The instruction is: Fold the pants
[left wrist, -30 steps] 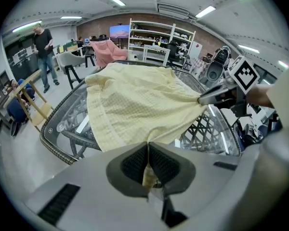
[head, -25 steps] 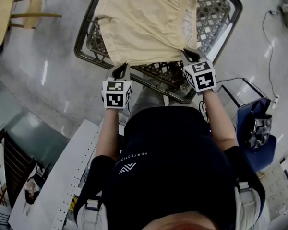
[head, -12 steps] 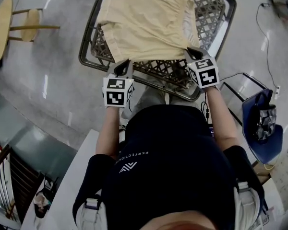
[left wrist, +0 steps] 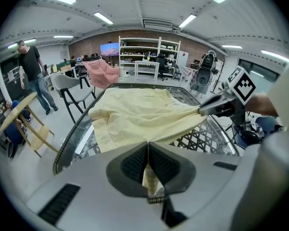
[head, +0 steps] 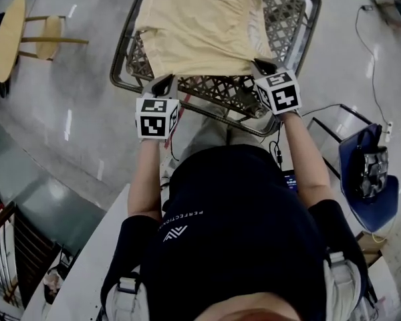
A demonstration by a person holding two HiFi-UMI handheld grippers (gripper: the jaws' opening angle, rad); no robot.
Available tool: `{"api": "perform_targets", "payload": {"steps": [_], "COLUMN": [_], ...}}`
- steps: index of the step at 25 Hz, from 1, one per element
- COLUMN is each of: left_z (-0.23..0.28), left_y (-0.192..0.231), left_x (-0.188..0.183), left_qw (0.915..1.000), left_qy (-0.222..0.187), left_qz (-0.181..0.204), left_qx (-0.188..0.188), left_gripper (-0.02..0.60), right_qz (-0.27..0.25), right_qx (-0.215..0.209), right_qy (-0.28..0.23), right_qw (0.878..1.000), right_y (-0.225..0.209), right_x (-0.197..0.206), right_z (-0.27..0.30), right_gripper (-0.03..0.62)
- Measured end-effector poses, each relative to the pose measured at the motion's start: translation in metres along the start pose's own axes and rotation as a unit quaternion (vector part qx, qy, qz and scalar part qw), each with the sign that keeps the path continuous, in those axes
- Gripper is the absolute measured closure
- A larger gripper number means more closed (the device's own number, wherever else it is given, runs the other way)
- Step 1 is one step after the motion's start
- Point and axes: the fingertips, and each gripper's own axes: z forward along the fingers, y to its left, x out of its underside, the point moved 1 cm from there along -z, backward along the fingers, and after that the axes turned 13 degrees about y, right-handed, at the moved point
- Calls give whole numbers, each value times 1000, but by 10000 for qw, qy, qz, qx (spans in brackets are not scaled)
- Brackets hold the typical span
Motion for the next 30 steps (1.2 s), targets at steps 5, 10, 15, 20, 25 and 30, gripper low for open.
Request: {"api": "perform_targets", "payload": {"steps": [5, 10, 15, 20, 25, 30], "left_z": [-3, -3, -1, 2, 9, 16], "left_y": [3, 8, 22, 42, 61, 76], "left_x": [-3, -15, -43, -75, -105, -136], "left_qw": [9998, 9998, 9997, 9993, 9983, 9967], "left_qy": [-34, -69, -155, -145, -167, -163], "left_qz": [-62, -28, 111, 329, 557, 785], "left_qx": [-170, -200, -162, -85, -7, 104], "left_gripper": [565, 565, 565, 565, 565, 565], "right_qz": [-103, -38, 54, 275, 506, 744], "right_qx": [-65, -53, -5, 40, 174, 318], "right_qy": [-142, -203, -245, -307, -405, -475], "right_qw": [9998, 9998, 9997, 9991, 9977, 9956], "right_y": [2, 1, 0, -4, -13, -24], "right_x": [-4, -9, -19, -38, -62, -81], "right_z": [-1, -5, -6, -6, -3, -1], "right_gripper": [546, 546, 548, 548, 548, 548]}}
